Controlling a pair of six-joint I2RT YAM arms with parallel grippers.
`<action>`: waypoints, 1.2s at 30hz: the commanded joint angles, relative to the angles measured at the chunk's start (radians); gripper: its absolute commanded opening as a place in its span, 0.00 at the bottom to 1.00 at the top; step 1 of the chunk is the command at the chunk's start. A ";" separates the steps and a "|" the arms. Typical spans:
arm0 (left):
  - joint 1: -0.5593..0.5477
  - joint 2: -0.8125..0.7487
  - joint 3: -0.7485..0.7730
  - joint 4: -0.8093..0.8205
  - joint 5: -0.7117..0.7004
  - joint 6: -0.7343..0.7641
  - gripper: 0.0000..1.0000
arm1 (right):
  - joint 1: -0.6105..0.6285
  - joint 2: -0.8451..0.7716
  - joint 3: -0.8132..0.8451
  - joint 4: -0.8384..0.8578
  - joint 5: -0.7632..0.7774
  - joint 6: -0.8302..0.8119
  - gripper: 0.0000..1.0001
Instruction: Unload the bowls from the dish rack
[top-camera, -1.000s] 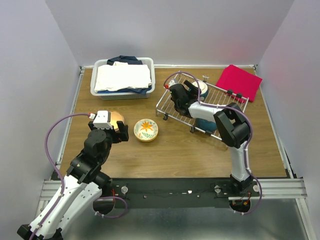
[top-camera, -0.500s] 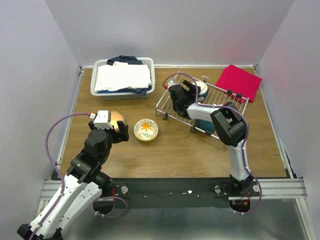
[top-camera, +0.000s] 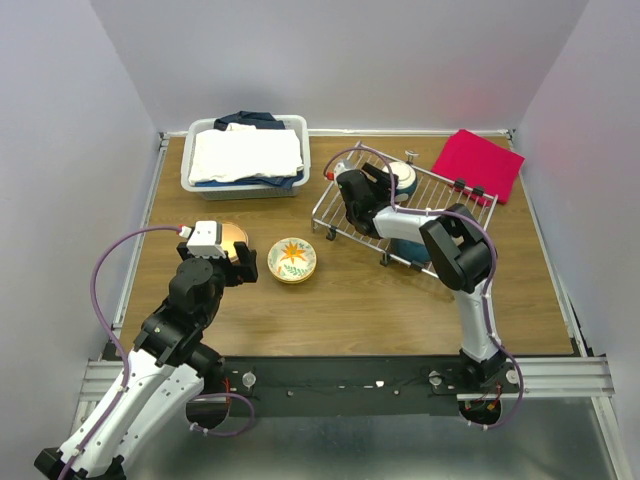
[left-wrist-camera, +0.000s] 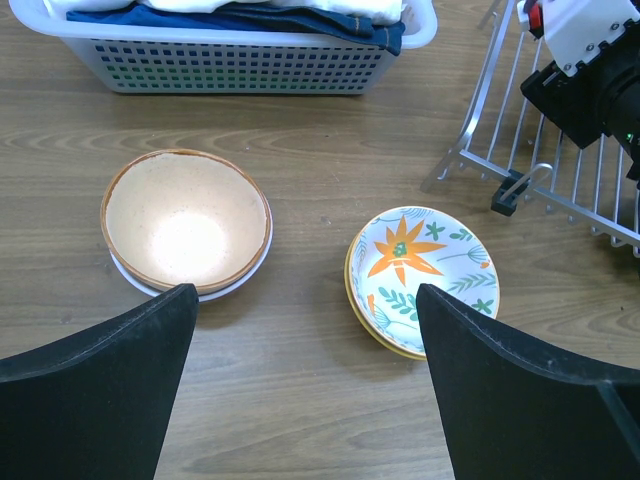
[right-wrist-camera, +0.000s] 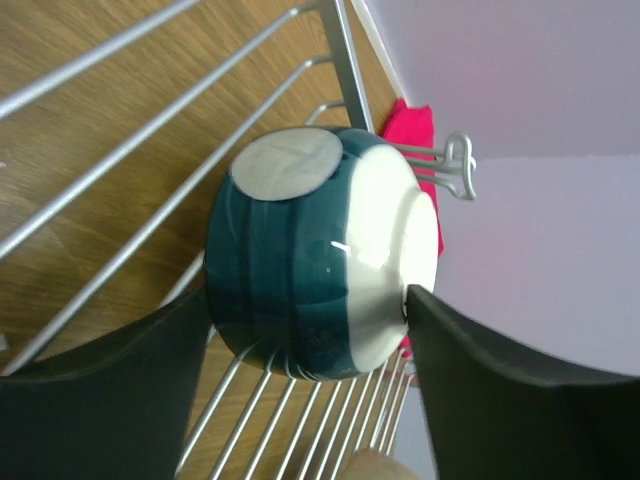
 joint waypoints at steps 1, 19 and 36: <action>0.003 -0.001 0.002 0.012 -0.003 0.010 0.99 | -0.005 0.006 -0.008 -0.078 -0.057 -0.008 0.73; 0.003 0.001 0.000 0.013 -0.003 0.011 0.99 | -0.002 -0.196 0.075 -0.296 -0.161 0.240 0.51; 0.003 0.028 -0.005 0.038 0.078 0.007 0.99 | -0.002 -0.458 0.038 -0.463 -0.503 0.722 0.50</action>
